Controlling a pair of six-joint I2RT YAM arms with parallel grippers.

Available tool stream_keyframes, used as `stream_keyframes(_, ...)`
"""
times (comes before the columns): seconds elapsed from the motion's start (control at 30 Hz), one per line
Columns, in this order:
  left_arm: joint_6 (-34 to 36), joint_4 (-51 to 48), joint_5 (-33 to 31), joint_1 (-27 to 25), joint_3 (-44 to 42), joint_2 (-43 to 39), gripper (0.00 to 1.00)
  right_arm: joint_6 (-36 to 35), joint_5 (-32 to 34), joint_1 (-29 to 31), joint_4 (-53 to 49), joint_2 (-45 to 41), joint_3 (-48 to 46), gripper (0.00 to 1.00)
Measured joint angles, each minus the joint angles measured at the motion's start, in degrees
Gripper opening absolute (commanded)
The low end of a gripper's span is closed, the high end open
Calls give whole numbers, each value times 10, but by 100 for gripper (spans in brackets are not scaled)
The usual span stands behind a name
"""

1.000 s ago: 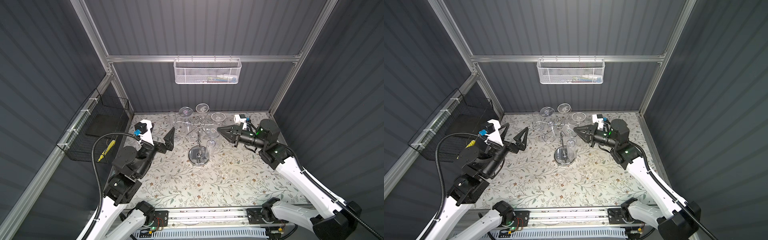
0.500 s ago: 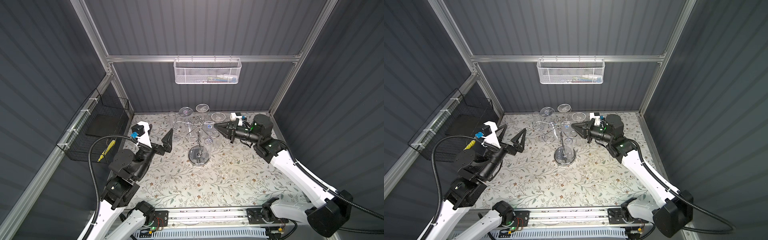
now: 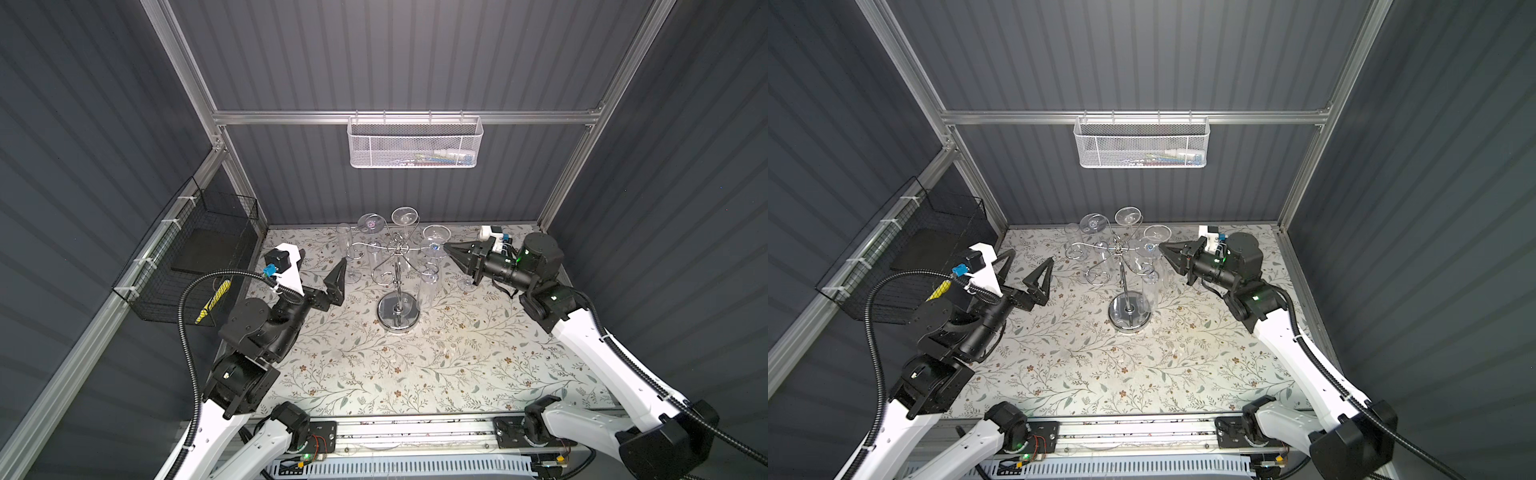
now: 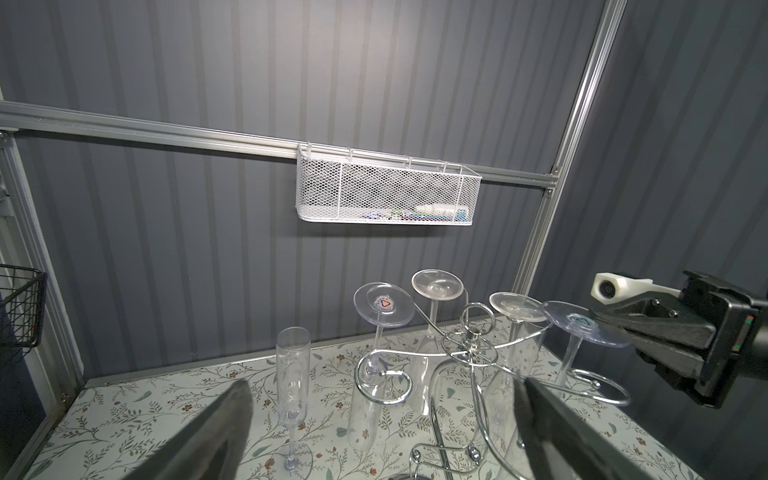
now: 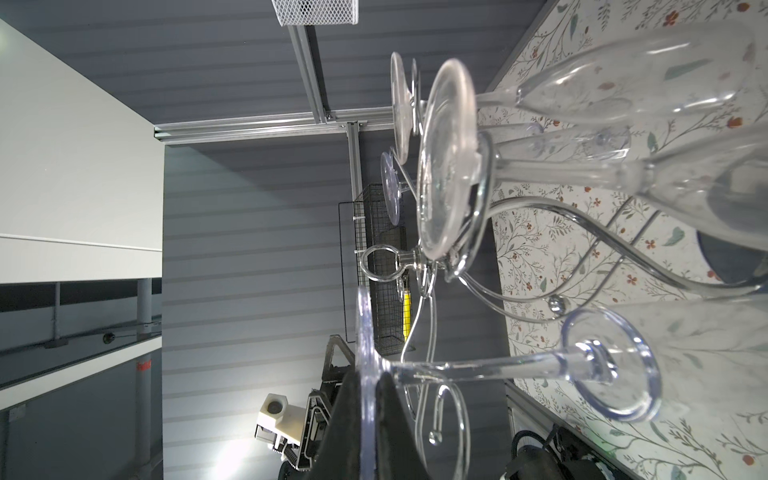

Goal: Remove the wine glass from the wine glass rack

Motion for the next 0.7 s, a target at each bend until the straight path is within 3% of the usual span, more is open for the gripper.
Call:
stream_keyframes(0.4, -17, -4, 19, 0, 12, 27, 100, -33, 31, -53, -63, -110, -57, 0)
stream_keyframes(0.57, -40, -14, 48, 0, 52, 58, 100, -94, 40, -89, -128, -146, -34, 0)
stream_keyframes(0.7, -64, -15, 79, 0, 87, 83, 100, -184, 61, -104, -194, -156, 34, 0)
